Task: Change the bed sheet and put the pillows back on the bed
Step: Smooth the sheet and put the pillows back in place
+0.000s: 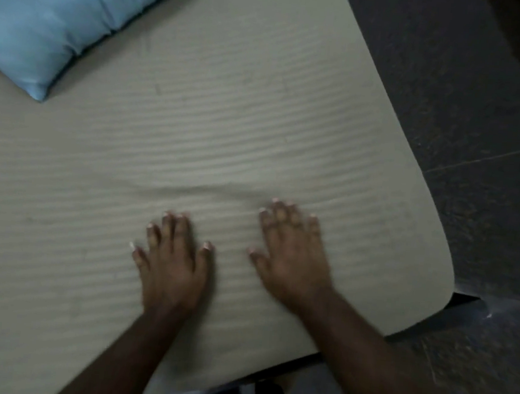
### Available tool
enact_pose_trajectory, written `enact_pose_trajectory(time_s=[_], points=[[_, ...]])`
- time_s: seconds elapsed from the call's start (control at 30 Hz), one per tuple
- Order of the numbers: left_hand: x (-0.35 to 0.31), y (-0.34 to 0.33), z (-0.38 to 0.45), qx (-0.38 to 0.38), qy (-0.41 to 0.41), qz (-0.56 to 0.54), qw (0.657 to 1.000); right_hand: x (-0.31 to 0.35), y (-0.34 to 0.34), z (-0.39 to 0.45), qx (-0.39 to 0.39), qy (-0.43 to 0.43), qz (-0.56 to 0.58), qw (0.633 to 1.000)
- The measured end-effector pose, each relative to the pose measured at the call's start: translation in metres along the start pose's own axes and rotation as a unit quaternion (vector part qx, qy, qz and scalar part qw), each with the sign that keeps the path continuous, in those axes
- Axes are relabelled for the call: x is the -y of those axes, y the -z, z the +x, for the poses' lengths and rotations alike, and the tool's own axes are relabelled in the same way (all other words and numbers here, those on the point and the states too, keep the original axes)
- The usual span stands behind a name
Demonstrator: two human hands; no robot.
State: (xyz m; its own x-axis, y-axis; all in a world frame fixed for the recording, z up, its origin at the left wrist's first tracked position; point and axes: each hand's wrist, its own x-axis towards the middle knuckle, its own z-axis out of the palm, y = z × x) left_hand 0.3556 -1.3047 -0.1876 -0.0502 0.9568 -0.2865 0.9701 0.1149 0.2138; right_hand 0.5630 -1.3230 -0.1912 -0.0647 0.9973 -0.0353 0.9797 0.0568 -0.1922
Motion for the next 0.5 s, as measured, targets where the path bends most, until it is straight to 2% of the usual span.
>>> enact_pose_trajectory(time_s=[0.03,0.1,0.2,0.27,0.33,0.37,0.43,0.5], points=[[0.001,0.0,0.009,0.011,0.018,0.008,1.0,0.008,-0.005,0.0,0.017,0.04,0.012,0.999],[-0.012,-0.008,0.024,0.021,0.021,0.032,0.999,-0.006,-0.009,0.005,0.047,0.054,0.009,0.997],[-0.063,-0.024,0.03,0.029,-0.033,0.057,0.997,-0.068,0.001,0.01,0.037,-0.034,-0.031,0.998],[-0.102,-0.032,0.017,0.028,-0.122,0.053,0.991,-0.122,0.017,0.005,0.028,-0.111,-0.046,0.992],[-0.133,-0.034,-0.007,0.025,-0.215,0.013,0.976,-0.167,0.038,-0.007,-0.024,-0.182,0.014,0.983],[-0.144,-0.033,-0.019,0.02,-0.25,-0.017,0.968,-0.183,0.048,-0.017,-0.046,-0.245,0.084,0.965],[-0.16,-0.031,-0.046,0.004,-0.298,-0.06,0.953,-0.199,0.069,-0.034,-0.049,-0.391,0.212,0.894],[-0.173,-0.031,-0.069,-0.016,-0.322,-0.076,0.944,-0.21,0.077,-0.047,-0.027,-0.469,0.306,0.828]])
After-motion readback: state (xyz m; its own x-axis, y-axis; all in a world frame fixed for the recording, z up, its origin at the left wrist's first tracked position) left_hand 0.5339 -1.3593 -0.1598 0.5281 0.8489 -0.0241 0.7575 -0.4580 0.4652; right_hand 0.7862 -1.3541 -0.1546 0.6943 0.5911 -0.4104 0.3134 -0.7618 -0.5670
